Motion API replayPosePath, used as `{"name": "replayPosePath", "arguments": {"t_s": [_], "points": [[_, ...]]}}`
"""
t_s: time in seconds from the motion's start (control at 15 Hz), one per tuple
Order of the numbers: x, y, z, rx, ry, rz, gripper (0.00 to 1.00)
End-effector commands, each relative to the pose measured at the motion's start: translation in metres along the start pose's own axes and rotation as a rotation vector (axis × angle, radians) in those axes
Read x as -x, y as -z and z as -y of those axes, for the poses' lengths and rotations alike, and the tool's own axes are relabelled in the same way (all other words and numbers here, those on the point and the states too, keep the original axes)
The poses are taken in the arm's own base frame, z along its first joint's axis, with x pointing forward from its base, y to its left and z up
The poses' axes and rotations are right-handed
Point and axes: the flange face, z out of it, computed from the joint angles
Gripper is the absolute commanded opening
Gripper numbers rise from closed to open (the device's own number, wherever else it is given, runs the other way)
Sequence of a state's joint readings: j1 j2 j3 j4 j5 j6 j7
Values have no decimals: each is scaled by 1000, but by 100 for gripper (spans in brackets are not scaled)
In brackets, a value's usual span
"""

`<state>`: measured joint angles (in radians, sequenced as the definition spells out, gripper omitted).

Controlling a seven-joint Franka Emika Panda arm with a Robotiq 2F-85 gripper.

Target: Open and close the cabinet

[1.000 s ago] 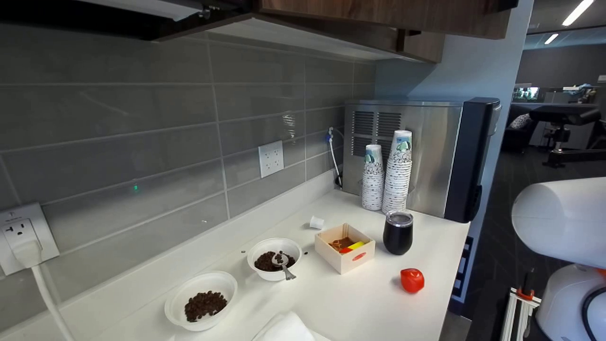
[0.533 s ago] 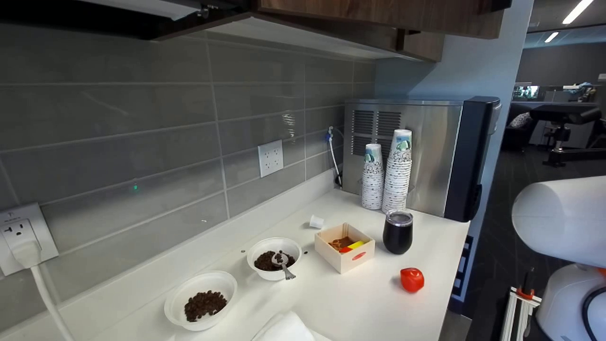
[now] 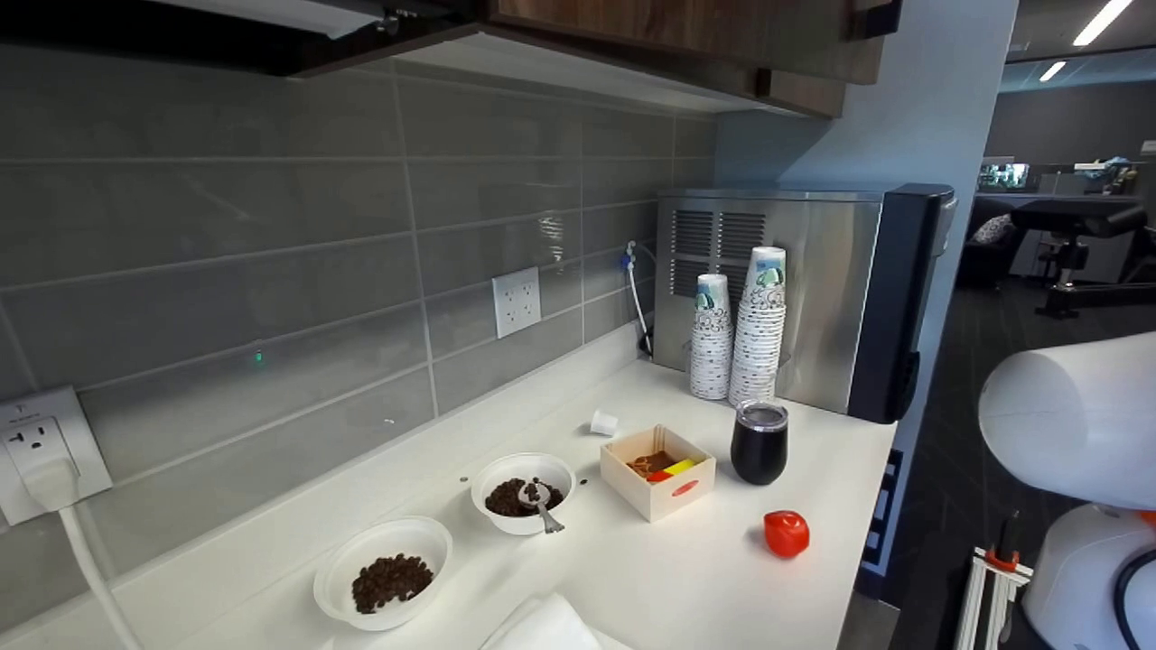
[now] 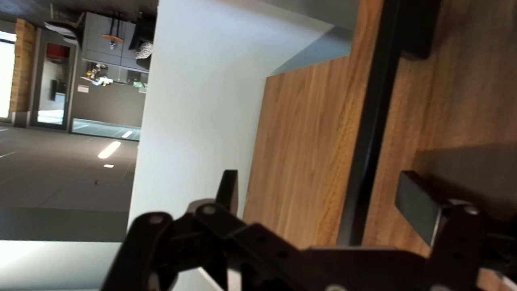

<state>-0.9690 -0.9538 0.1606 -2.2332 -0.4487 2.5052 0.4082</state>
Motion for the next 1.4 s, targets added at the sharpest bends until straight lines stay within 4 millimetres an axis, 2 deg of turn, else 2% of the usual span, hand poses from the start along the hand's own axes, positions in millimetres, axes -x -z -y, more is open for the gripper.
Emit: {"name": "replayPosePath", "arguments": {"t_s": [0.0, 0.2, 0.33, 0.6, 0.87, 1.0, 1.33], "points": [[-16, -12, 28, -148, -18, 23, 100], [-19, -15, 44, -273, -44, 77, 100], [-21, -15, 48, -343, -56, 109, 100], [-23, -9, 35, -439, -46, 178, 100], [-16, -4, 26, -502, 54, 281, 100], [-5, -1, 33, -568, 124, 353, 100], [25, 20, 69, -717, 296, 497, 100]]}}
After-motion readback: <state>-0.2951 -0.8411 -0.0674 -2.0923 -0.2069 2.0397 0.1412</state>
